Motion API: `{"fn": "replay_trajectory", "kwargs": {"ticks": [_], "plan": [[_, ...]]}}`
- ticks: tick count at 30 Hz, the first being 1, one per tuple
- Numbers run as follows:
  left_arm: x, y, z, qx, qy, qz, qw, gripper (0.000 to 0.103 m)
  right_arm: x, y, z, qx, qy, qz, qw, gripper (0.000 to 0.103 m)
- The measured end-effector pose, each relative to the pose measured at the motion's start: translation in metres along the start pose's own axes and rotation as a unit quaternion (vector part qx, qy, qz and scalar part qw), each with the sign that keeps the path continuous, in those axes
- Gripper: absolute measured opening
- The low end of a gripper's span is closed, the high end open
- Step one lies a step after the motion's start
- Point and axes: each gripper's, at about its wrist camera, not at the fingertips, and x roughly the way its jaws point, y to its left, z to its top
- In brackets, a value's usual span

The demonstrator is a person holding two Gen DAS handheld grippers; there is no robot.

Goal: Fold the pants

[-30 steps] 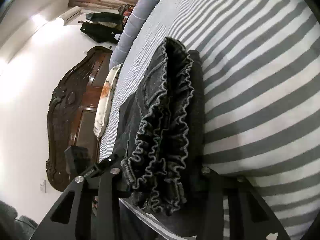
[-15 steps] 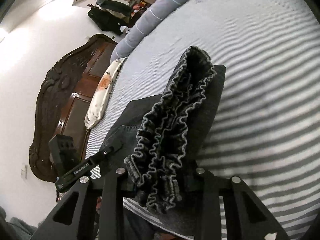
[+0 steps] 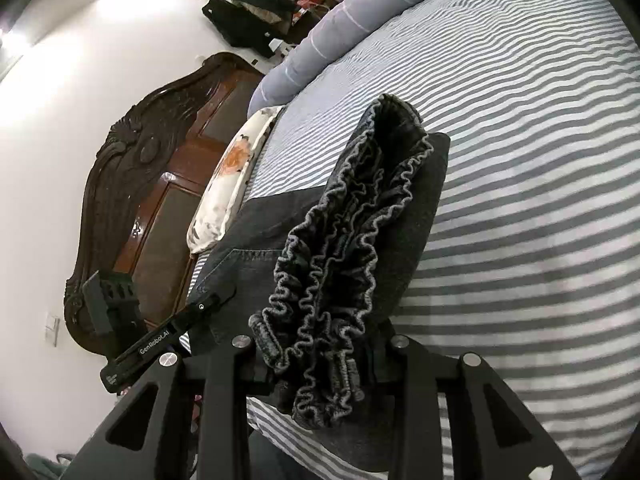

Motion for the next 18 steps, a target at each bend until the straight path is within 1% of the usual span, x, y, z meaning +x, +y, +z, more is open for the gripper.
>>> {"fn": "replay_trajectory", "kwargs": {"ticks": [3, 12, 18], "plan": [[0.007, 0.008, 0.006, -0.001, 0.003, 0.01, 0.9999, 0.019, 0.016, -0.001, 0.005, -0.001, 0.009, -0.001, 1.0, 0.029], [0.026, 0.042, 0.009, -0.018, 0.015, 0.032, 0.9992, 0.019, 0.068, -0.008, 0.019, -0.004, 0.041, -0.016, 0.999, 0.029], [0.037, 0.062, 0.009, -0.031, 0.011, 0.035, 0.9988, 0.019, 0.086, -0.012, 0.025, -0.012, 0.047, -0.022, 0.999, 0.029]]}}
